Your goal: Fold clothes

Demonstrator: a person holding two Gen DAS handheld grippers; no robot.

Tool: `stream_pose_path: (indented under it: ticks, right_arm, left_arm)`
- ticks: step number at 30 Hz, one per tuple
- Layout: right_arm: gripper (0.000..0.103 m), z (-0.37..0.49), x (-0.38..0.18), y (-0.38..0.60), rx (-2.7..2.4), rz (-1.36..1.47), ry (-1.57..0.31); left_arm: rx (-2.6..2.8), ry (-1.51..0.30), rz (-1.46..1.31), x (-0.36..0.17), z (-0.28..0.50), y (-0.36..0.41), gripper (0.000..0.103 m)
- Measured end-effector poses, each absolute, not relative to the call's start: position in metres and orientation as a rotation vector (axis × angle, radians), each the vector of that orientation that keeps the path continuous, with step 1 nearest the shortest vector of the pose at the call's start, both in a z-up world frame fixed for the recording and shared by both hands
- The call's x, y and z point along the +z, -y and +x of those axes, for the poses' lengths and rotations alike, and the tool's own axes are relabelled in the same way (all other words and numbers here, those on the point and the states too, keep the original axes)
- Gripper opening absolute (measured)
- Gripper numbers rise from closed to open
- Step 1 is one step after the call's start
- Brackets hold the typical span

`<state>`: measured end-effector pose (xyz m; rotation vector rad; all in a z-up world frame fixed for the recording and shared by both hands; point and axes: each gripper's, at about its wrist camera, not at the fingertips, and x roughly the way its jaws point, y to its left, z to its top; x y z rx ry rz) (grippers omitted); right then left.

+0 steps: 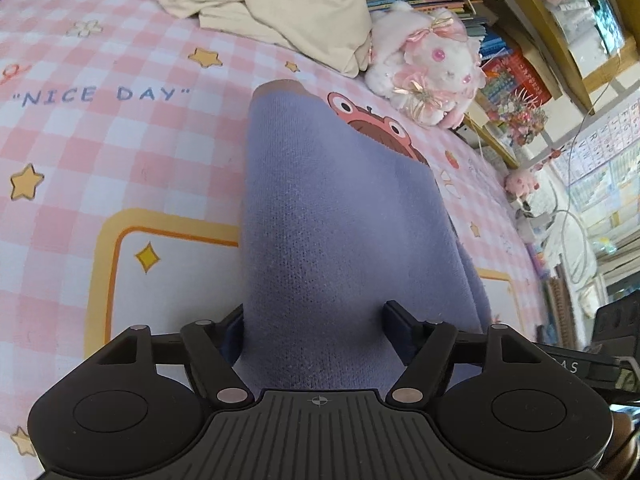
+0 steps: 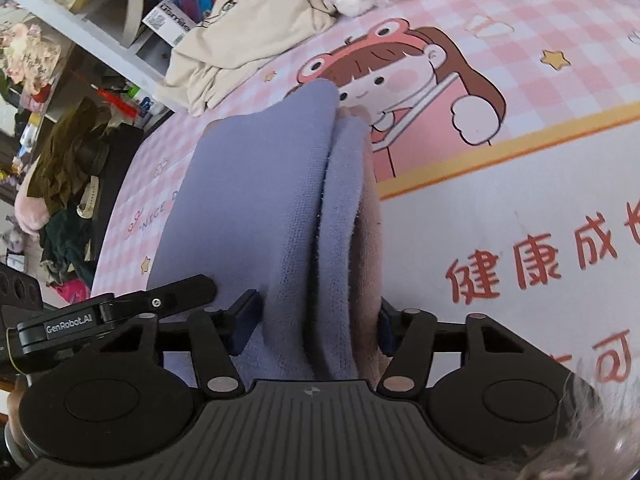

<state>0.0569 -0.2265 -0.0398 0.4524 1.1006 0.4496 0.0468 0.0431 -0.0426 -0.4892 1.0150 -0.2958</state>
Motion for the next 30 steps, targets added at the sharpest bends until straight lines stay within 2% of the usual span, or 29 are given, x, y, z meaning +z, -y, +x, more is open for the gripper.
stream_pose_path:
  ticks: [2, 5, 14, 30]
  right_arm:
    - [0.041, 0.056, -0.039, 0.226, 0.474, 0.442, -1.087]
    - [0.034, 0.051, -0.029, 0.219, 0.506, 0.349, -1.03]
    - [0.033, 0.039, -0.009, 0.201, 0.564, 0.145, -0.859]
    - [0.033, 0.109, -0.001, 0.192, 0.56, 0.158, -0.841]
  left_arm:
    - [-0.295, -1.003, -0.467, -0.041, 0.045, -0.041, 0.062]
    - [-0.303, -0.963, -0.413, -0.032, 0.039, -0.037, 0.056]
    - [-0.319, -0.847, -0.333, -0.011, 0.036, -0.037, 0.055]
    - [-0.324, -0.817, -0.316, -0.003, 0.103, -0.044, 0.055]
